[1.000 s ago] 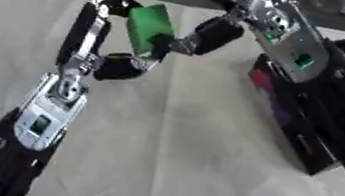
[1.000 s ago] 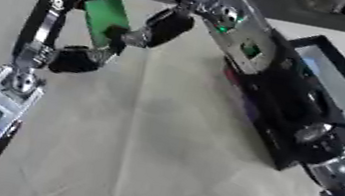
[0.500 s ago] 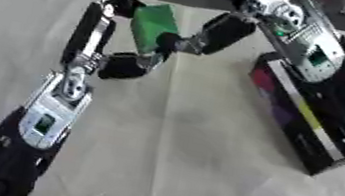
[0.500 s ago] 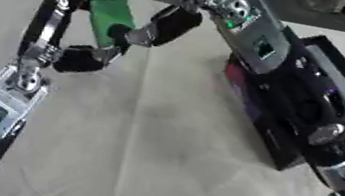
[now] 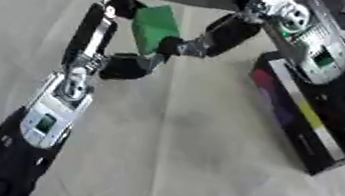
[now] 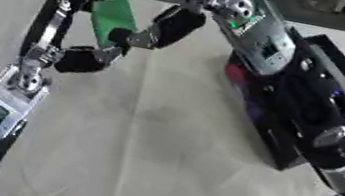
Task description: Pick up the objects with one hand, pass them to the other hand, and then place them into the box on the other side of the table.
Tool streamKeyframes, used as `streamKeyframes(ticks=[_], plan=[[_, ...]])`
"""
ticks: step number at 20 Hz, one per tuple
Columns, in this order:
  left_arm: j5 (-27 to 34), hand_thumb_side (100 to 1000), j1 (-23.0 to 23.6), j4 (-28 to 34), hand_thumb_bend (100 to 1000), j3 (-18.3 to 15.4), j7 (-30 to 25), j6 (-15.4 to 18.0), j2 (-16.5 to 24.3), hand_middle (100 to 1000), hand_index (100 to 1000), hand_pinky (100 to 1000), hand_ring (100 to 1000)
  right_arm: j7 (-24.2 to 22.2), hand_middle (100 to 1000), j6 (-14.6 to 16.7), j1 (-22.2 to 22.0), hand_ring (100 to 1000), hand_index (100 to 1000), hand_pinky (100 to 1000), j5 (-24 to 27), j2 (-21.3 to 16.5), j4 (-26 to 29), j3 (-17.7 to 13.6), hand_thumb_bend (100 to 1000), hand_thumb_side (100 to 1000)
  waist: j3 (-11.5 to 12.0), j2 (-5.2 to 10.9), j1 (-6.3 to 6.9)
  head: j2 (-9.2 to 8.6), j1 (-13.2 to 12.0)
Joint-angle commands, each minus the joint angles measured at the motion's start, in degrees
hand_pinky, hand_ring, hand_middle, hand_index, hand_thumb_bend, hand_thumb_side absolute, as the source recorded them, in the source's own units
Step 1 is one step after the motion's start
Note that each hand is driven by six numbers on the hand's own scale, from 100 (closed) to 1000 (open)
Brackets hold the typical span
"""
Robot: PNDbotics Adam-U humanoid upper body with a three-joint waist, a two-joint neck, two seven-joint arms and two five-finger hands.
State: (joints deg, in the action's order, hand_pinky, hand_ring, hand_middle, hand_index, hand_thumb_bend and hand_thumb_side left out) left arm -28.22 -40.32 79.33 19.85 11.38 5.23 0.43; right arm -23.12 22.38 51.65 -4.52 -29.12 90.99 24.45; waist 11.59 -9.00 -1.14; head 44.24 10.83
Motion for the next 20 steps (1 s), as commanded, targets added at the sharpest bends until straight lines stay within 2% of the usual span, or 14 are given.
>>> streamKeyframes(ticks=[1, 12, 20], plan=[[0.2, 181, -1.2, 1.2, 156, 0.0, 0.2, 0.5, 0.0, 472, 421, 729, 605, 0.4, 704, 1.0, 0.7, 780, 806, 890, -1.3, -1.4, 0.0, -0.7, 410, 100, 0.0, -0.03, 0.40, -0.12, 0.1], [1.5, 183, -1.1, 1.5, 151, 0.4, 0.5, 2.3, -0.2, 469, 423, 727, 599, 1.7, 701, 3.1, 0.2, 780, 802, 885, -5.1, -1.0, -2.2, -0.2, 412, 100, 0.2, -0.26, 0.28, -0.12, 0.4], [2.5, 184, -1.0, 1.5, 151, 0.6, 0.3, 4.0, -0.3, 468, 424, 727, 597, 2.5, 695, 3.7, 0.1, 776, 798, 883, -6.5, -0.6, -3.8, -0.1, 377, 100, 0.4, -0.59, 0.20, -0.12, 0.7]])
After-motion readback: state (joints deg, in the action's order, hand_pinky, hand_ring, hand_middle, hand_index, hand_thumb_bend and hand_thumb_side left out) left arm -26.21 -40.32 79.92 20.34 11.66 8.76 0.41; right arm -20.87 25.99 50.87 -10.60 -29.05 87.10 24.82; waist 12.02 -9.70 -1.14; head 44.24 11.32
